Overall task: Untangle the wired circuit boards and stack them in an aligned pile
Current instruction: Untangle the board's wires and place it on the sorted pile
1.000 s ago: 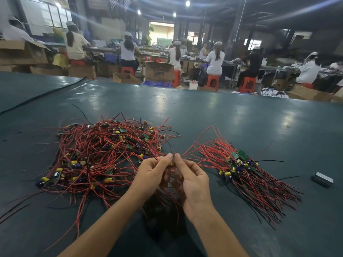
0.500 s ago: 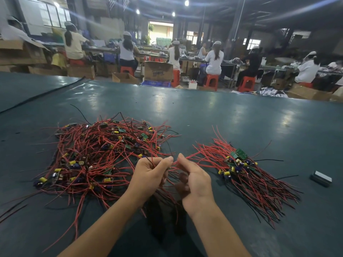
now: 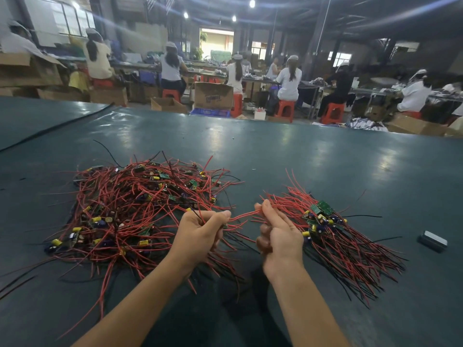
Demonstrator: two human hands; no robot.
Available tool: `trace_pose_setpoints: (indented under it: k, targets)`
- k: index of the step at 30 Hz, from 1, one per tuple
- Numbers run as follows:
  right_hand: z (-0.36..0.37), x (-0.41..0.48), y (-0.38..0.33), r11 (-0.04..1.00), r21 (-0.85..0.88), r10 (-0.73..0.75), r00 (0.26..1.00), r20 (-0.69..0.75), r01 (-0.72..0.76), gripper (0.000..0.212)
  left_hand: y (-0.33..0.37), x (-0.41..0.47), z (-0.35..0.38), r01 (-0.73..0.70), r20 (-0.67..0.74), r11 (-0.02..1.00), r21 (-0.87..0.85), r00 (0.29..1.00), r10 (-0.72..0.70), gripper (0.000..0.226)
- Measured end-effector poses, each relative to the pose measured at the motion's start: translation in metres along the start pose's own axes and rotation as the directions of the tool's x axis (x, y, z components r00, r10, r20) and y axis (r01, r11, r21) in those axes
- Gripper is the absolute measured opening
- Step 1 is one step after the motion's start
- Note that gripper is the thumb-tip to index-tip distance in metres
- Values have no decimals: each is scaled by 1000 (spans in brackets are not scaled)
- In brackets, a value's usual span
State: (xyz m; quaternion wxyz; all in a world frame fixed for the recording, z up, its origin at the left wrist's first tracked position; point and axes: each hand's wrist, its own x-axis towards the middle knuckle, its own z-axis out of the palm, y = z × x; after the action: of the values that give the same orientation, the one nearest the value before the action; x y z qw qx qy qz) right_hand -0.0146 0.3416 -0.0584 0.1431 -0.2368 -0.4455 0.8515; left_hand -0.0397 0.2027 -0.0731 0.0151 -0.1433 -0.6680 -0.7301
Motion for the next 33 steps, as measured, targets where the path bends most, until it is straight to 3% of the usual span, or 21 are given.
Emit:
trace_pose_setpoints:
  k: [18,24,29,33]
  targets:
    - [-6,-1,-11,989,147,-37,998,40,31,5,-1,8,-15,-86,-29,996,20,996,86,56]
    - [-6,-2,-15,996,78,21,984,179,-36,6,-5,15,-25,-38,-86,998,-55,996,34,37]
    - [-6,0,-14,995,67,65,982,180,-78,15,-7,16,-24,-34,-73,998,-55,997,30,42]
    - [-8,-3,-15,995,17,93,974,206,-98,17,-13,19,-31,14,-128,996,-89,991,-26,26]
